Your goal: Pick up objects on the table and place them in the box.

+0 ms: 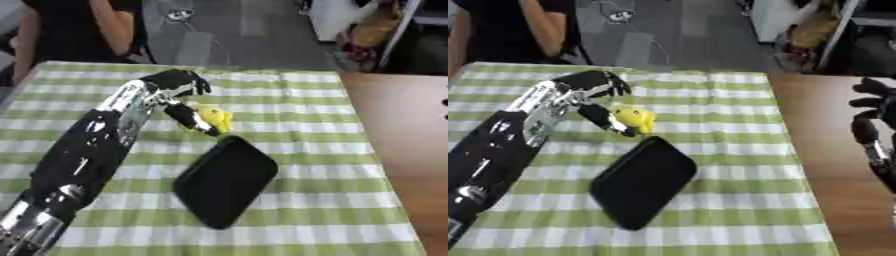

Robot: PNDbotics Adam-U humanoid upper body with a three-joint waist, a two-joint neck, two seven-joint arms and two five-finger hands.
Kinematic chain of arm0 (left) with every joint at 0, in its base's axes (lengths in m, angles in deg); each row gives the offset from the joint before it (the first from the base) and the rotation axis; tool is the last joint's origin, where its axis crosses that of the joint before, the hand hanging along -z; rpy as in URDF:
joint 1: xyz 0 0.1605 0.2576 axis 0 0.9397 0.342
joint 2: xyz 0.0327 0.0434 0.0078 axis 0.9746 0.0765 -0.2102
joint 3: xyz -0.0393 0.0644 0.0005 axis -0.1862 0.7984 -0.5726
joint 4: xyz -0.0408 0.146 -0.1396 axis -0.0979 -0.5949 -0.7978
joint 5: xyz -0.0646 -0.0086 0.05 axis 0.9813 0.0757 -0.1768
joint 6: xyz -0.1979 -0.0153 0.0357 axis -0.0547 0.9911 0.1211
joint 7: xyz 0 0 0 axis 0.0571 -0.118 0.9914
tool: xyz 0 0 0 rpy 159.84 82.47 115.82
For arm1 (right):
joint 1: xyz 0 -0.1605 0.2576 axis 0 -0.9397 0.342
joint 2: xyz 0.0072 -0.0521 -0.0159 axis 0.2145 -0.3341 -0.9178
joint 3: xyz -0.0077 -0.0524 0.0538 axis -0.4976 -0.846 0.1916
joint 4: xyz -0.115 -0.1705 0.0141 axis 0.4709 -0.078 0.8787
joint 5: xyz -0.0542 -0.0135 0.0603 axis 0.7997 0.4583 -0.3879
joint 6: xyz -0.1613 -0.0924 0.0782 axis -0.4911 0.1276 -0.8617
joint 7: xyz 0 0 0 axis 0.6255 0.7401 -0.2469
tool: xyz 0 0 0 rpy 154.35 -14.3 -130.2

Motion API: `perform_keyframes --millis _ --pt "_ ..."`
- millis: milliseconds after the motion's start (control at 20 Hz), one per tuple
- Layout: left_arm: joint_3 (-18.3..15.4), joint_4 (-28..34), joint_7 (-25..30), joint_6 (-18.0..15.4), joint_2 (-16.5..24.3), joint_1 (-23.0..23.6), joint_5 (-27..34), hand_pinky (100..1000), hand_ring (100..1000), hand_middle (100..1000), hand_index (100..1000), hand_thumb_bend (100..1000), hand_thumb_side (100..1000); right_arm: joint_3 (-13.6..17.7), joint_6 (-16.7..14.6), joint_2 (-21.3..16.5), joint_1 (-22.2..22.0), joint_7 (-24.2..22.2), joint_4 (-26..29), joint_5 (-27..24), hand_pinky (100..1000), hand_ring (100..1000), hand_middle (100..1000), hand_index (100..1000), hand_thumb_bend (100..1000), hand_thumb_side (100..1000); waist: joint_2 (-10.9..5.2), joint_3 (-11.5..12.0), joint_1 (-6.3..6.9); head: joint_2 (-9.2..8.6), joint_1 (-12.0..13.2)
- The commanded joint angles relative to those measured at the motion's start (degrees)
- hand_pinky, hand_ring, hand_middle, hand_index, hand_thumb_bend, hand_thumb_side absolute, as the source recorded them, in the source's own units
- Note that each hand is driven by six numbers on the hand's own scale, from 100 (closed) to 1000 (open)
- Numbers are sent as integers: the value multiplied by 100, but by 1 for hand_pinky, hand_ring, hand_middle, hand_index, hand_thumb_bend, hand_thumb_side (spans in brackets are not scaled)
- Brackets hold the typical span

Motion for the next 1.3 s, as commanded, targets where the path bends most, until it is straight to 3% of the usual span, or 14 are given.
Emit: perform_keyframes --millis 50,1300 --pt "1 17 -17 -37 -6 -116 -28 590 663 702 857 900 628 11 -7 -78 98 -3 81 -25 593 706 781 912 642 1000 -50 -10 -6 -57 85" --pt "-17 -312 -264 -160 -220 -47 -179 571 642 688 850 846 606 -3 -20 -48 125 -25 83 -74 592 705 780 912 643 1000 21 -67 -58 -150 146"
